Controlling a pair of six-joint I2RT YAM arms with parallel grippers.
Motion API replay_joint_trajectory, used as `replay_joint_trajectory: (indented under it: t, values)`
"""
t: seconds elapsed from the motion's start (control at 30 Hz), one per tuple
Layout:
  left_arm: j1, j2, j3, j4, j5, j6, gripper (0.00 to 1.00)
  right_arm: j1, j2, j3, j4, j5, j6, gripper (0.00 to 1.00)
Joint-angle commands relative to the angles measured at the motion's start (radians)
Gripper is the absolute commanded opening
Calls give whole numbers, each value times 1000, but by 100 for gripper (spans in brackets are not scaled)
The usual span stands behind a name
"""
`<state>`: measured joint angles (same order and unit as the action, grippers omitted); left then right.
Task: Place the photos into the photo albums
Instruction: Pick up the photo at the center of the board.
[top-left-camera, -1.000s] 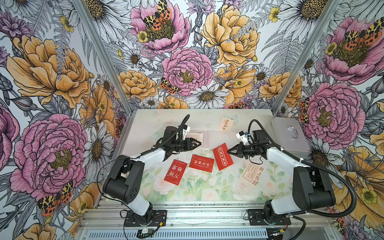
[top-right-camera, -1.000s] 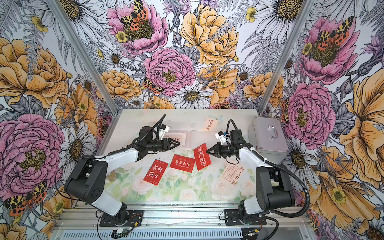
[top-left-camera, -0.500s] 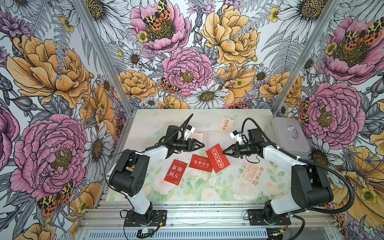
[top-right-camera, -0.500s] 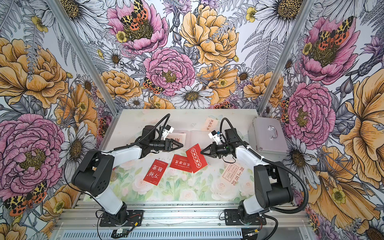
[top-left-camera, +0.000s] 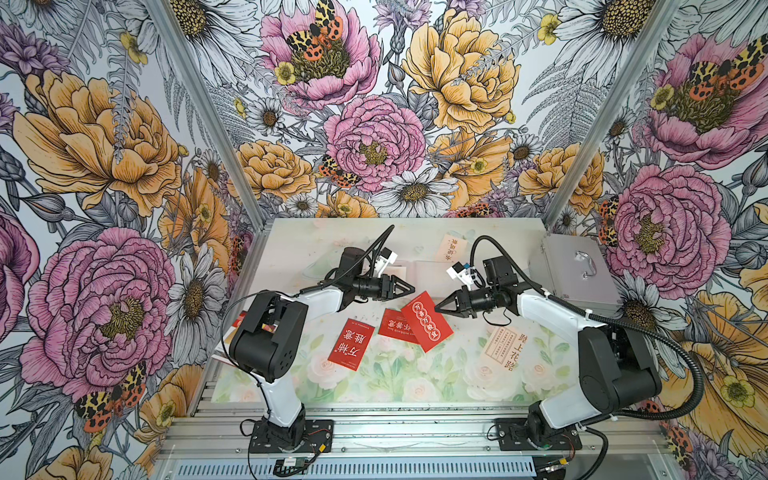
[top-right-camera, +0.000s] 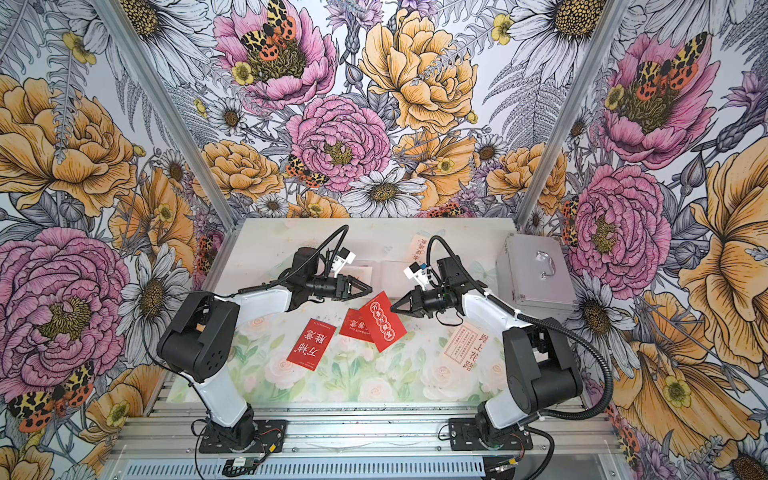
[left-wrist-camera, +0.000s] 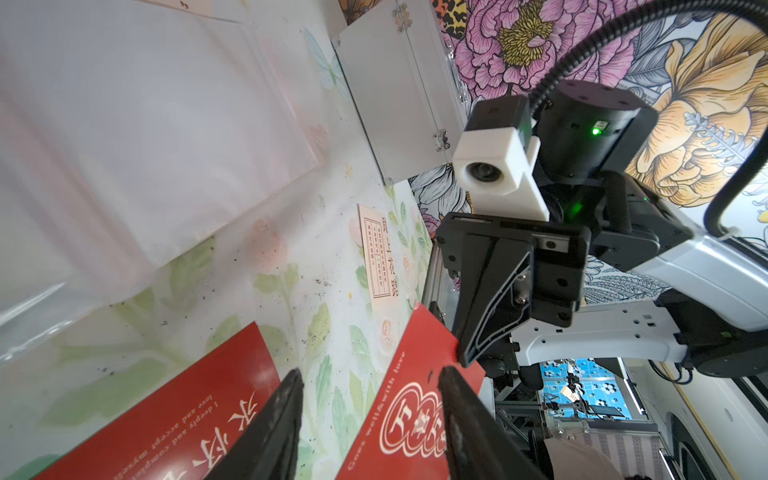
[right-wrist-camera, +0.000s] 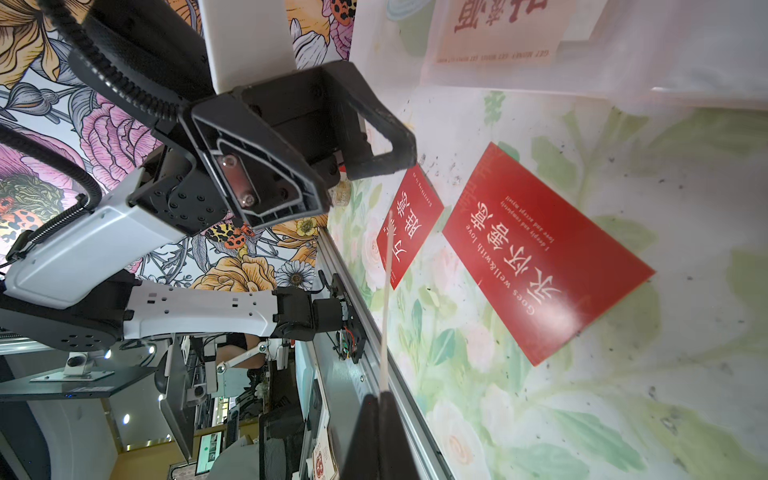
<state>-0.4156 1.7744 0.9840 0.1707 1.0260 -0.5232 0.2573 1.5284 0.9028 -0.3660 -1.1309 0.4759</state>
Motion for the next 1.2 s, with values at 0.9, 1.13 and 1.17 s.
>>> replay_joint_trajectory:
  t: [0.9,1.13,1.17]
  values:
    - [-51,-33,78,-312,59,232,44,-10,33,54,7,45,-16,0]
    - [-56,-25,98,-352,51,260,32,-9,33,58,6,52,-11,0]
    - [-58,-25,99,-352,51,261,30,-9,35,60,6,55,-11,0]
